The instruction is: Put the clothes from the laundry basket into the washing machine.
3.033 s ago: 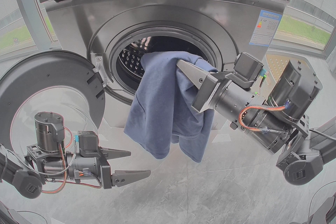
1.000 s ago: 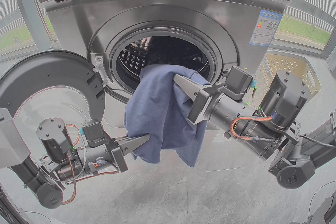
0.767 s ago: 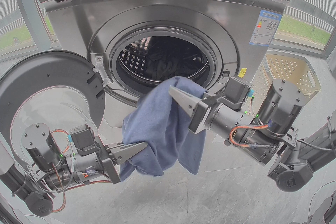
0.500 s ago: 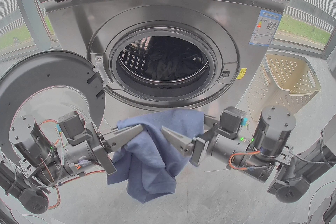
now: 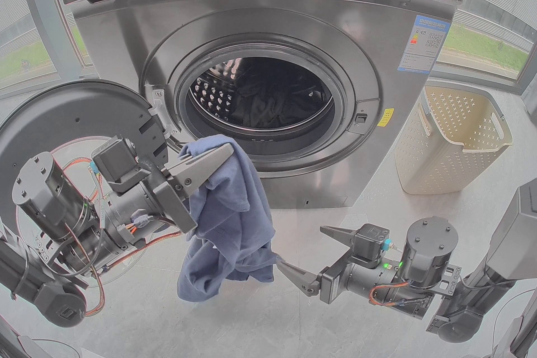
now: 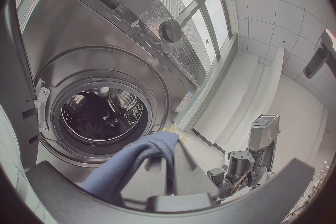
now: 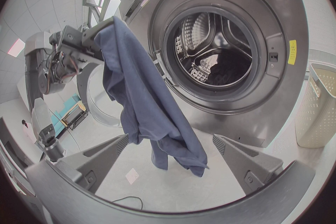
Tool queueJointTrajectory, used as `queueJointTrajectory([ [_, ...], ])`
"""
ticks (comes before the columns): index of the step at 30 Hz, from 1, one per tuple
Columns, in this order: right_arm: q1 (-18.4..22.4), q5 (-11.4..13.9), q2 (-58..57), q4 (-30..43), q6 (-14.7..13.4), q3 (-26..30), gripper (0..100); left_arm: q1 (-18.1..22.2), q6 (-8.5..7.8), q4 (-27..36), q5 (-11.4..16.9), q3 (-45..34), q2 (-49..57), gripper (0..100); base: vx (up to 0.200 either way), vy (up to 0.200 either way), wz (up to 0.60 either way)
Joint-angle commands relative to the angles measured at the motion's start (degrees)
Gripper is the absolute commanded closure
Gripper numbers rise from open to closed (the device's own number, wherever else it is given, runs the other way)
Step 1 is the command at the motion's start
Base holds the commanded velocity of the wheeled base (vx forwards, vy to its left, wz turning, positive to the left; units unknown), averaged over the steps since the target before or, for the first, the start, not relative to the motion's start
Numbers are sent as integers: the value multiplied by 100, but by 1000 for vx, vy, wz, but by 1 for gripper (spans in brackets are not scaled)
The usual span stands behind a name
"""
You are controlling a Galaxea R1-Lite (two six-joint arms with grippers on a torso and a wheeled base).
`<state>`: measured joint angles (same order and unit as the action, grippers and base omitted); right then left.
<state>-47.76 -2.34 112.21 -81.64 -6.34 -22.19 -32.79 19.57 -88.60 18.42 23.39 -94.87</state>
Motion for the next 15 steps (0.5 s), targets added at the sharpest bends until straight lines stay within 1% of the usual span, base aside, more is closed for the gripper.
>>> queueJointTrajectory([
  [1, -31, -12, 363, -124, 1, 57, 0, -8, -5, -8, -84, 51, -67, 100, 0, 0, 0],
  [6, -163, -12, 468, -186, 1, -216, 0, 10, -14, -8, -409, 289, -225, 100, 0, 0, 0],
  [7, -163, -12, 468, -186, 1, -216, 0, 10, -14, -8, -409, 289, -225, 100, 0, 0, 0],
  [9, -181, -21, 530, -212, -8, -277, 0, 19, -32, -17, -576, 412, -278, 100, 0, 0, 0],
  [15, -172, -21, 740, -256, -8, -365, 0, 10, -32, -17, -805, 596, -304, 100, 0, 0, 0],
])
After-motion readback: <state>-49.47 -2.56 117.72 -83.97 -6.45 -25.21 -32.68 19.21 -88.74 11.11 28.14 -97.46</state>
